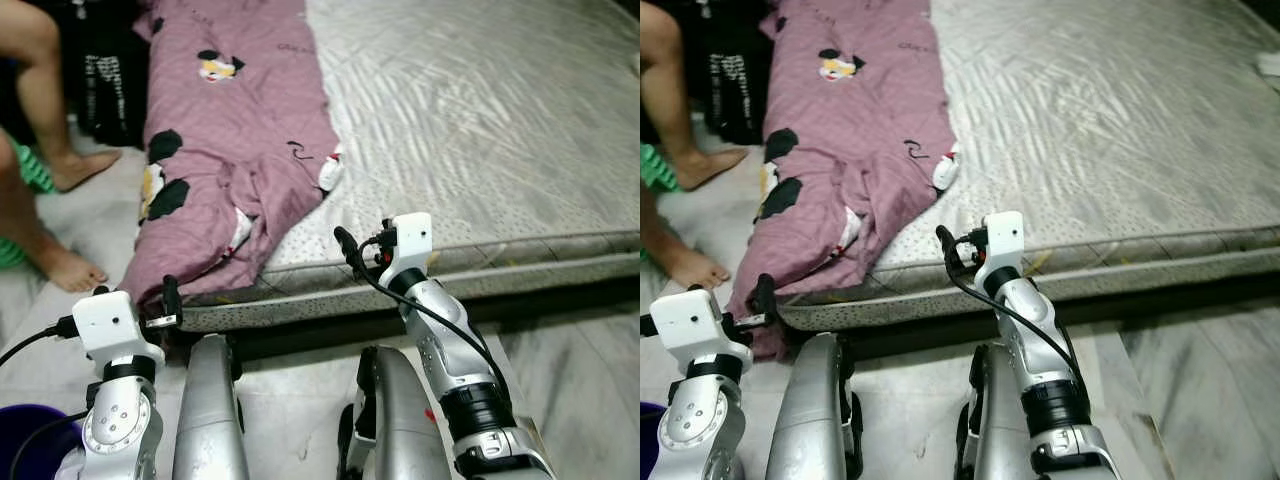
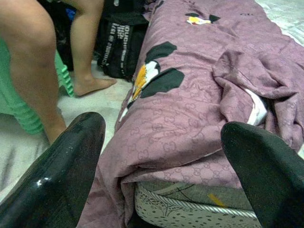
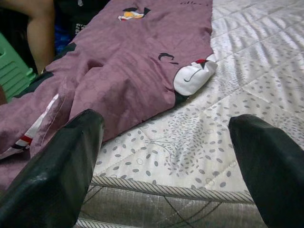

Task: Clean up the room

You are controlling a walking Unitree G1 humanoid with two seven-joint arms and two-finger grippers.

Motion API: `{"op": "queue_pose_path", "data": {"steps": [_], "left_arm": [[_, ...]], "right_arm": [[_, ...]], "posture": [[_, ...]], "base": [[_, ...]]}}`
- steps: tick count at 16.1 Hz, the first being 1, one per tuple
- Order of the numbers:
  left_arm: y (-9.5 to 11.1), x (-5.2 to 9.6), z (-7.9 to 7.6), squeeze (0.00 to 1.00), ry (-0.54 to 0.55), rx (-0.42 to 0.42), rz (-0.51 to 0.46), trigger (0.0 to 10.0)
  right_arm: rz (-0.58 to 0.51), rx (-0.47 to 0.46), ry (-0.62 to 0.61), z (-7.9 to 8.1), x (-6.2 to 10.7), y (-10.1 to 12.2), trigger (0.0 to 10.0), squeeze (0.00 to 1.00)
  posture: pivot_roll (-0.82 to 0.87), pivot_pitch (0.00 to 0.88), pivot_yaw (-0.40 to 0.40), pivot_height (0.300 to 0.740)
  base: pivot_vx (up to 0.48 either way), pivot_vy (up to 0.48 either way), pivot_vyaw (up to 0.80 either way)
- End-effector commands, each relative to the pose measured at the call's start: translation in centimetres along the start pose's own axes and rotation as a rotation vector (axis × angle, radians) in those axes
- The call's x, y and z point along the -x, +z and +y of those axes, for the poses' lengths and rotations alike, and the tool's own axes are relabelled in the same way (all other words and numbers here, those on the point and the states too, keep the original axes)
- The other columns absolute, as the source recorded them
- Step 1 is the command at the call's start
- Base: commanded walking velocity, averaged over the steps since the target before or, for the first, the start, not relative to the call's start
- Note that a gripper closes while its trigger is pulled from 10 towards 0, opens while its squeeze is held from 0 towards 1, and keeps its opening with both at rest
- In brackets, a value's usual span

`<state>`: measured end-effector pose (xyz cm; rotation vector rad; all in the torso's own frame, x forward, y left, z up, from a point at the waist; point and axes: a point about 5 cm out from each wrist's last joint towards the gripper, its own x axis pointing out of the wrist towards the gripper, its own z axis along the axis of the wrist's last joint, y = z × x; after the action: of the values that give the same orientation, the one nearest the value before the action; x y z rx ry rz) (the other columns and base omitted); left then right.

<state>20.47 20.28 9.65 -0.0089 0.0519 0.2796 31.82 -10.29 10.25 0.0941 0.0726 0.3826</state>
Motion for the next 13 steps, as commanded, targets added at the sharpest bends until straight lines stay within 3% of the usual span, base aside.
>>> {"op": "queue_pose_path", "data": {"steps": [1, 9, 13], "left_arm": [[-0.1, 0.17, 0.25, 0.0, 0.019, 0.004, 0.013, 10.0], [-0.05, 0.02, 0.51, 0.0, 0.044, 0.003, 0.014, 10.0], [-0.02, -0.02, 0.54, 0.0, 0.049, 0.007, 0.015, 10.0]], "right_arm": [[0.007, -0.005, 0.018, 0.15, -0.01, -0.19, 10.0, 0.0], [0.035, 0.018, 0.031, 0.28, -0.36, -0.38, 10.0, 0.0], [0.028, 0.045, 0.048, 0.61, -0.43, -0.3, 10.0, 0.0]], "posture": [[0.01, 0.197, -0.062, 0.55], [0.01, 0.201, -0.064, 0.53], [0.01, 0.2, -0.063, 0.53]], "base": [[0.0, 0.0, 0.0], [0.0, 0.0, 0.0], [0.0, 0.0, 0.7]]}}
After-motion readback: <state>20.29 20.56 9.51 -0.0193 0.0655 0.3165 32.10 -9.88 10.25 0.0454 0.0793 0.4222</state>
